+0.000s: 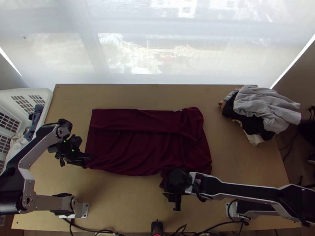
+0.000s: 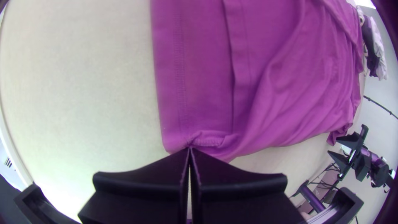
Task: Fold the t-shirt
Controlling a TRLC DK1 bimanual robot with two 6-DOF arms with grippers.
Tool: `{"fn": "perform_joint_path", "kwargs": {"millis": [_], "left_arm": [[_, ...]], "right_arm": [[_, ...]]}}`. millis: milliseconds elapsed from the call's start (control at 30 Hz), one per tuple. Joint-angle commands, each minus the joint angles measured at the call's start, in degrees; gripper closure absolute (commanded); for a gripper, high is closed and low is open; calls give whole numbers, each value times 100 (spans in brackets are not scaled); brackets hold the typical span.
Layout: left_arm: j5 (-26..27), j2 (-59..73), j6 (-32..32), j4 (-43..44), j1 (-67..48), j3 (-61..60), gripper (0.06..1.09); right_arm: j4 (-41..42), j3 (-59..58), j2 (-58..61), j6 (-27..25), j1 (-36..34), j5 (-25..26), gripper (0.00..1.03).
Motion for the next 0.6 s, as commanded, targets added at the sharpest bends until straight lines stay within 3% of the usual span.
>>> {"fn": "perform_joint_path", "kwargs": {"millis": [0,167,300,567], "left_arm": [[6,8,53,-51,5,72,105],[6,17,44,-51,-4,81,105],[6,-18,18,-59,-39,90,105],[41,-695,-105,11,-74,380,105]], "right_arm": [[61,136,199,0,-112,4,79],[52,198,208,88,-156,13,100],[-97,259,59,273,-359,13,100],[-967,664,-469,176,-1598,13,100]]}}
